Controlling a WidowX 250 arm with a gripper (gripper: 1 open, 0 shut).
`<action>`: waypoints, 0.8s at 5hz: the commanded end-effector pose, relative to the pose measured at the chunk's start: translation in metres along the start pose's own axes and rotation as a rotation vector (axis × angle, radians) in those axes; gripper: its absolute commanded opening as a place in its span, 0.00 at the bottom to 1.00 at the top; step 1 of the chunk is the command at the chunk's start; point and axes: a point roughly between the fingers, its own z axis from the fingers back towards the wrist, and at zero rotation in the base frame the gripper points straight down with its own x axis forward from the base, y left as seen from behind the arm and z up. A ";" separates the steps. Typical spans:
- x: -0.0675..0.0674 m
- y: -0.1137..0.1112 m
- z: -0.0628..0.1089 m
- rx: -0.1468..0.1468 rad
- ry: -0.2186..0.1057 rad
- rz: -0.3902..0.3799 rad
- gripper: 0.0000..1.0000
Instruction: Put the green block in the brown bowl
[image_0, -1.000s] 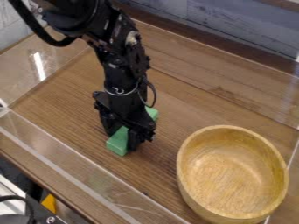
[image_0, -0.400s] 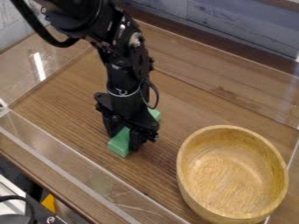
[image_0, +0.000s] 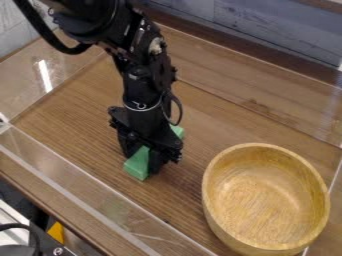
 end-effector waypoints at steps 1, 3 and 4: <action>0.008 -0.001 0.008 0.006 -0.033 -0.010 0.00; 0.008 -0.001 0.009 0.004 -0.032 -0.009 0.00; 0.008 -0.004 0.019 -0.002 -0.027 -0.005 0.00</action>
